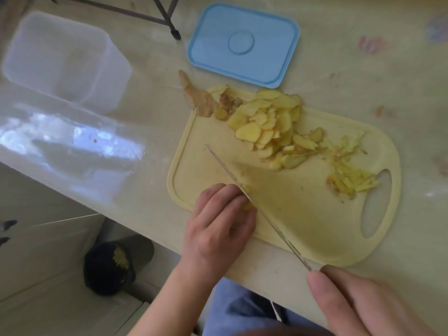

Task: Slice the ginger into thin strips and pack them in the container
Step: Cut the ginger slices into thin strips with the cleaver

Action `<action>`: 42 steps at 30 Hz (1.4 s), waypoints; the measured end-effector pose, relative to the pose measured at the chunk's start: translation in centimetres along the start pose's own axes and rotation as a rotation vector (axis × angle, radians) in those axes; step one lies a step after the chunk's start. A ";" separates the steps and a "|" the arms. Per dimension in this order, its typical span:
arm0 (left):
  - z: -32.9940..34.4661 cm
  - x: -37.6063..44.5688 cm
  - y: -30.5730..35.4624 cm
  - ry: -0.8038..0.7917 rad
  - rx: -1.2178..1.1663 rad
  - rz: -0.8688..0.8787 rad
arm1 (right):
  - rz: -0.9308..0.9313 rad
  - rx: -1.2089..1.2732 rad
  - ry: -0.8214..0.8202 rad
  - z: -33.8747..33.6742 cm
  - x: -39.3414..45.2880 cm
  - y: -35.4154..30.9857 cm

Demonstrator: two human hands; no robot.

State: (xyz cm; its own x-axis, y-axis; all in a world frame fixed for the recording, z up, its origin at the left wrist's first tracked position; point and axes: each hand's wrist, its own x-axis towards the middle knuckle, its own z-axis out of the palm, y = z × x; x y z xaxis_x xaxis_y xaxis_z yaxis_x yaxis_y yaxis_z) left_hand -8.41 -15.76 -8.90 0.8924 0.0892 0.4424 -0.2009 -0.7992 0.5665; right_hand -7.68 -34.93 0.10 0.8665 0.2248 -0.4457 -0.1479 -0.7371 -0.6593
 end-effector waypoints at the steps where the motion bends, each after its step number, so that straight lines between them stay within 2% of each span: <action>1: 0.0 0.0 0.0 -0.001 0.003 -0.003 | -0.039 -0.093 0.036 -0.1 0.1 0.1; 8: -0.1 0.1 0.1 -0.020 0.006 -0.022 | -0.250 -0.189 0.145 0.1 0.4 0.3; 10: -0.2 0.1 0.1 -0.030 -0.003 -0.019 | -0.209 -0.118 0.116 0.4 0.8 0.3; 13: -0.2 0.0 -0.2 -0.044 -0.012 -0.022 | -0.252 -0.216 0.149 0.6 1.0 0.7; 16: -0.2 0.0 -0.2 -0.047 0.003 -0.021 | -0.051 -0.077 -0.087 -0.2 2.5 -0.3; 18: -0.1 -0.1 -0.1 -0.043 -0.009 -0.024 | -0.083 -0.063 -0.112 0.0 2.0 0.0; 21: -0.1 -0.1 -0.1 -0.031 -0.027 -0.023 | -0.267 -0.208 0.121 0.0 0.7 0.0; 30: 0.0 -0.4 -0.2 -0.009 -0.059 -0.025 | -0.430 -0.286 0.240 -0.1 0.8 0.3; 34: -0.1 -0.4 -0.3 -0.008 -0.069 -0.023 | -0.343 -0.247 0.230 0.4 0.7 0.6; 38: 0.1 -0.4 -0.4 0.004 -0.050 -0.029 | -0.143 -0.107 0.050 0.2 1.6 0.1; 40: 0.2 -0.4 -0.4 0.017 -0.040 -0.038 | -0.203 -0.143 0.082 0.3 1.4 0.3; 42: 0.2 -0.4 -0.4 0.027 -0.037 -0.046 | -0.276 -0.187 0.187 0.3 0.8 0.3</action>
State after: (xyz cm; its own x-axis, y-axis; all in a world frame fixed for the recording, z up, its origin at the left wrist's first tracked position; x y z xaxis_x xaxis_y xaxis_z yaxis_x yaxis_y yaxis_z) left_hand -8.61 -15.64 -9.45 0.8898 0.1421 0.4337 -0.1749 -0.7716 0.6116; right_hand -7.20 -34.76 -0.60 0.9362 0.3238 -0.1369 0.1781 -0.7727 -0.6093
